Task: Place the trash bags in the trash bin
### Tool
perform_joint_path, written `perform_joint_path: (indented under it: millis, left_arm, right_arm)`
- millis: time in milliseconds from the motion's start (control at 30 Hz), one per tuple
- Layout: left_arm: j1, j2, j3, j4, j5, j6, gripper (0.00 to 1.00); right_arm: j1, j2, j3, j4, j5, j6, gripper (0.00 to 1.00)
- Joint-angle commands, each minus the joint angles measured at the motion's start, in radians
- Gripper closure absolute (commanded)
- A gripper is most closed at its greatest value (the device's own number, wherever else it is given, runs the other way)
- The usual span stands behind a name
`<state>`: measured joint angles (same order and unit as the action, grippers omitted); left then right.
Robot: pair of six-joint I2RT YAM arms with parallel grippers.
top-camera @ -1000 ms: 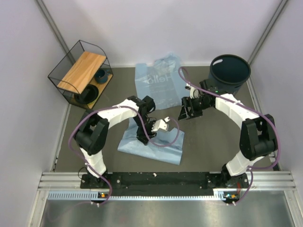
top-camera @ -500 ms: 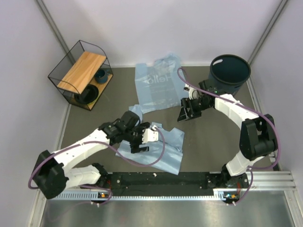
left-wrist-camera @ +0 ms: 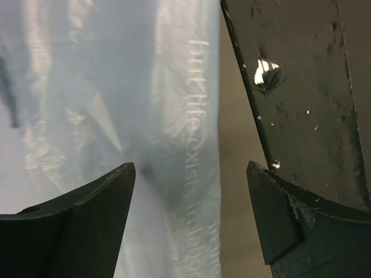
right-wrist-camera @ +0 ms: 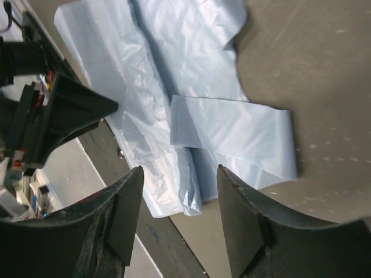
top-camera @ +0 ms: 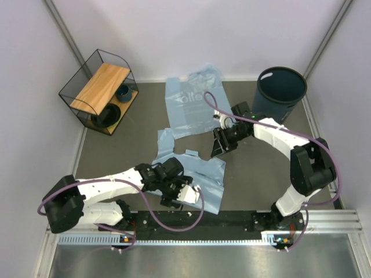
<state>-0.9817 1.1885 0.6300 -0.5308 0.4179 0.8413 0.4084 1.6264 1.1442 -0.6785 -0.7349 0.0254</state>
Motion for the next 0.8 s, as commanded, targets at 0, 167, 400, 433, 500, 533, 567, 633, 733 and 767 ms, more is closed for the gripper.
perform_joint_path:
  millis: [0, 167, 400, 433, 500, 533, 567, 633, 733, 767]
  left_arm:
    - [-0.078, 0.029, -0.035, 0.060, -0.099, -0.005, 0.19]
    - [-0.143, 0.049, -0.046, 0.058, -0.149, -0.060, 0.51]
    - [-0.144, 0.094, 0.121, -0.182, 0.011, -0.107, 0.96]
    - [-0.108, 0.124, 0.147, -0.214, 0.037, -0.100, 1.00]
    - [-0.056, 0.161, 0.227, -0.305, 0.147, -0.067, 1.00]
    - [-0.001, 0.204, 0.253, -0.326, 0.177, -0.058, 1.00]
    - [0.026, 0.227, 0.299, -0.389, 0.217, -0.013, 1.00]
    - [0.082, 0.304, 0.348, -0.451, 0.281, 0.048, 1.00]
    - [0.148, 0.435, 0.497, -0.627, 0.347, 0.213, 1.00]
    - [0.169, 0.472, 0.529, -0.662, 0.363, 0.240, 0.99]
  right_arm:
    - [0.093, 0.047, 0.015, 0.014, -0.049, -0.021, 0.54]
    - [0.170, 0.133, 0.051, 0.023, -0.075, -0.042, 0.67]
    - [0.176, 0.165, 0.094, 0.023, -0.081, -0.059, 0.59]
    - [0.159, 0.152, 0.089, 0.023, -0.083, -0.065, 0.55]
    - [0.129, 0.098, 0.072, 0.031, -0.112, -0.097, 0.43]
    - [0.100, 0.075, 0.040, 0.042, -0.122, -0.107, 0.40]
    - [0.084, 0.034, 0.022, 0.054, -0.141, -0.123, 0.36]
    - [0.041, -0.009, -0.029, 0.082, -0.161, -0.137, 0.32]
    - [0.015, -0.052, -0.055, 0.079, -0.190, -0.171, 0.27]
    - [0.004, -0.057, -0.060, 0.079, -0.202, -0.179, 0.26]
